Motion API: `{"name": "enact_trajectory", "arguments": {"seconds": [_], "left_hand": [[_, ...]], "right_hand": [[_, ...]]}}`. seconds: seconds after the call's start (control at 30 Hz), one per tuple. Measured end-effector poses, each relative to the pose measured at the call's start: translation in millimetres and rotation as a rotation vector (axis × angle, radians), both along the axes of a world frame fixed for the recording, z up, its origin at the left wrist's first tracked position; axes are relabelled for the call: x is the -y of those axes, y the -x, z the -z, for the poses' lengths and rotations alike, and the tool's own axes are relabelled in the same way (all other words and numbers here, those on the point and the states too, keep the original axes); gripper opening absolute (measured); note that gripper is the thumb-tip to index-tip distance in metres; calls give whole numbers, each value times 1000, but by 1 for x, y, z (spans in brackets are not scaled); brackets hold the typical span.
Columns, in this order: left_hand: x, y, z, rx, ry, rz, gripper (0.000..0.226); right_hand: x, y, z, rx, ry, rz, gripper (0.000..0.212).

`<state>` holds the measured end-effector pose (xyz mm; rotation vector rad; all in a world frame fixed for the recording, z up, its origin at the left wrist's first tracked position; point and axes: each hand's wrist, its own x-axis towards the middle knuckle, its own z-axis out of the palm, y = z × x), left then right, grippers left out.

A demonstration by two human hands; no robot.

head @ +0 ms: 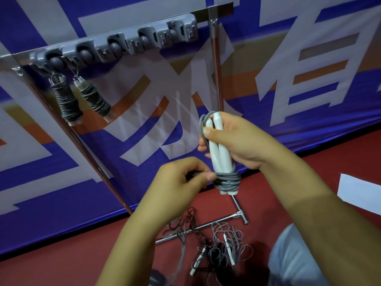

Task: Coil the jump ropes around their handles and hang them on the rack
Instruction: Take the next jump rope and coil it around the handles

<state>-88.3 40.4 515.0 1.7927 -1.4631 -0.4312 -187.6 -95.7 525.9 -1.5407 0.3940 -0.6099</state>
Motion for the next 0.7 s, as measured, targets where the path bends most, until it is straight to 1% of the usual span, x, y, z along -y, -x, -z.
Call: {"name": "enact_trajectory", "arguments": {"seconds": [0.1,0.2,0.23,0.33,0.4,0.47,0.53,0.63,0.7], "left_hand": [[-1,-6,7,-207,-40,53,10],[-3,-8,10,-386,6,116,11],[-3,-8,10,-430,27,126,12],[-1,-12,14,-516,60,146,14],[1,-17,20,-553,75,150,18],[4,-22,26,-609,93,155,11],[8,-23,32,-721,111,191,11],[16,-22,42,-930,154,267,31],[20,-17,47,-1048,174,256,47]], "right_hand": [[1,2,1,43,-156,-90,13],[2,2,2,86,-296,-162,8],[2,2,2,106,-336,-175,2],[2,3,2,158,-426,-217,14],[3,5,2,189,-465,-246,12],[3,6,2,228,-504,-257,9],[2,5,3,283,-559,-279,8],[-3,1,5,391,-679,-312,7],[-6,-3,6,455,-731,-304,8]]}}
